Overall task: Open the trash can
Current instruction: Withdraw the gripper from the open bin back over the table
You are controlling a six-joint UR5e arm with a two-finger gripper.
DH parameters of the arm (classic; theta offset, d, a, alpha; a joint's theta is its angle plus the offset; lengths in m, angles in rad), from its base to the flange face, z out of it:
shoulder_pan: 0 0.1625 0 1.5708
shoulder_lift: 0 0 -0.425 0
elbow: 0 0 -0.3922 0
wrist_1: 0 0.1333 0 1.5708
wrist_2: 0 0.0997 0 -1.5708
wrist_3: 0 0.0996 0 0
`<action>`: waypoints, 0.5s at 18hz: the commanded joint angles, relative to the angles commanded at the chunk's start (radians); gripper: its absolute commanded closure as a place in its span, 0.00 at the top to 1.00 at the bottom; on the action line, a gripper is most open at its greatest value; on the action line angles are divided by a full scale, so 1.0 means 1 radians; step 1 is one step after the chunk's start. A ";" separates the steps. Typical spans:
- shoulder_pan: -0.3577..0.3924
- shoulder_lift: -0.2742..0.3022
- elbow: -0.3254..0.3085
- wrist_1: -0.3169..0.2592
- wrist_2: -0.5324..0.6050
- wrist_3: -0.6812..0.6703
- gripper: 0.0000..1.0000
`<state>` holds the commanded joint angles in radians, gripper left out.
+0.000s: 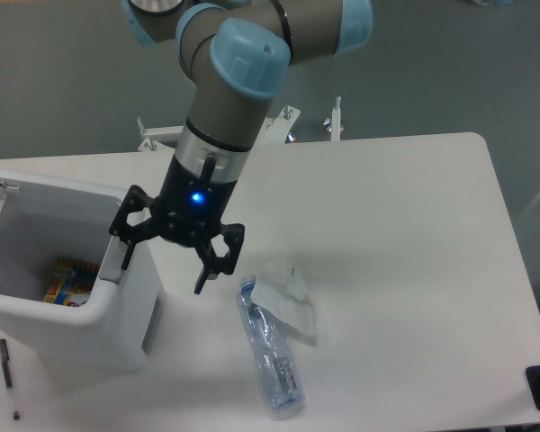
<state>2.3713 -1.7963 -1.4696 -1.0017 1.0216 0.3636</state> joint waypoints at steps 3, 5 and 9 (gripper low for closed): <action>0.064 0.000 -0.005 0.003 0.003 0.037 1.00; 0.115 -0.002 -0.012 0.000 0.005 0.089 1.00; 0.187 -0.014 -0.040 0.000 0.079 0.243 1.00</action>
<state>2.5586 -1.8100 -1.5094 -1.0017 1.1011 0.6070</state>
